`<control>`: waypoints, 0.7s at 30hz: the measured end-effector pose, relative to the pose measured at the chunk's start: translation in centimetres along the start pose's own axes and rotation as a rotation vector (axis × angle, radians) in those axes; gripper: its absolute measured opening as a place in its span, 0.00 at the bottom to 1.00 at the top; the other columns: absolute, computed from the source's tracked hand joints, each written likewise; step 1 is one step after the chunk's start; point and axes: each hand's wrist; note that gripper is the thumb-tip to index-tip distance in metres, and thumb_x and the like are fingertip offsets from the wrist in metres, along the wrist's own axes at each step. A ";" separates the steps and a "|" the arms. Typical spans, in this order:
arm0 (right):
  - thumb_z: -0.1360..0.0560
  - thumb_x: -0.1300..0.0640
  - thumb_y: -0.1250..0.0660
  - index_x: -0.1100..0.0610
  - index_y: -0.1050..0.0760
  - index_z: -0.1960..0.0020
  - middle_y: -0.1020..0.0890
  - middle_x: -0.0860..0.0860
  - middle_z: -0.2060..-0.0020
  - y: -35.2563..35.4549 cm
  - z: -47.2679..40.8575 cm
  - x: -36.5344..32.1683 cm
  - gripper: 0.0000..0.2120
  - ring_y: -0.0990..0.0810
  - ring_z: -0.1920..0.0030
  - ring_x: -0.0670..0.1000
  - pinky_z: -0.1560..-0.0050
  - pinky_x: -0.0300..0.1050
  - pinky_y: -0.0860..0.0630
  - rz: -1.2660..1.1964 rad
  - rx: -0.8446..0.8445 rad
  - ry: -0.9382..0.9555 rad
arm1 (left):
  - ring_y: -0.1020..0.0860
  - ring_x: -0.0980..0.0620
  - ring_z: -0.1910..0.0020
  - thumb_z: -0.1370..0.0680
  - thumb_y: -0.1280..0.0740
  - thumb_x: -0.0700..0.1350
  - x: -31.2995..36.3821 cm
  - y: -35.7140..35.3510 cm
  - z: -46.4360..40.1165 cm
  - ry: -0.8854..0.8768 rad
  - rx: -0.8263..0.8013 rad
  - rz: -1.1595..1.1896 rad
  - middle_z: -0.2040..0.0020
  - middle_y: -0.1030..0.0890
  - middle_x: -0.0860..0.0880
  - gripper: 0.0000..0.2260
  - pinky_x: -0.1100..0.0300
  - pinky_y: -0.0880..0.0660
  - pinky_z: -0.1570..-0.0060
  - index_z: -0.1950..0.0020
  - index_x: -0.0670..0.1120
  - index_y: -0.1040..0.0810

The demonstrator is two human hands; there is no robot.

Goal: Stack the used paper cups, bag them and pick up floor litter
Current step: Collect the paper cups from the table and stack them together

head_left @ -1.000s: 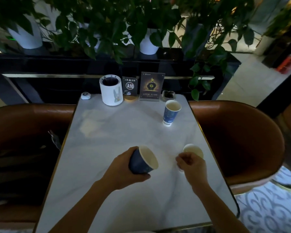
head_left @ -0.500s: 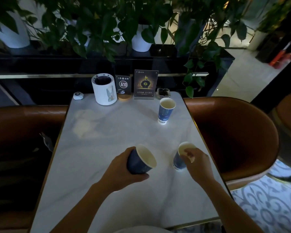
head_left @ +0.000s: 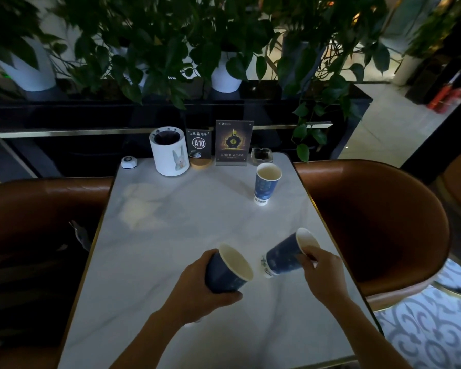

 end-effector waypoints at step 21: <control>0.23 0.58 0.34 0.55 0.21 0.54 0.18 0.43 0.64 5.1 0.5 -8.3 0.04 0.19 0.61 0.34 0.65 0.24 0.26 -0.395 0.154 0.155 | 0.16 0.53 0.52 0.42 0.22 0.60 -1.3 1.7 0.3 0.231 -0.140 0.148 0.48 0.16 0.51 0.31 0.51 0.17 0.51 0.43 0.54 0.25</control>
Point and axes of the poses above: each hand's wrist, its own z-axis away from the middle knuckle, its own y-axis out of the back of the hand, x = y × z
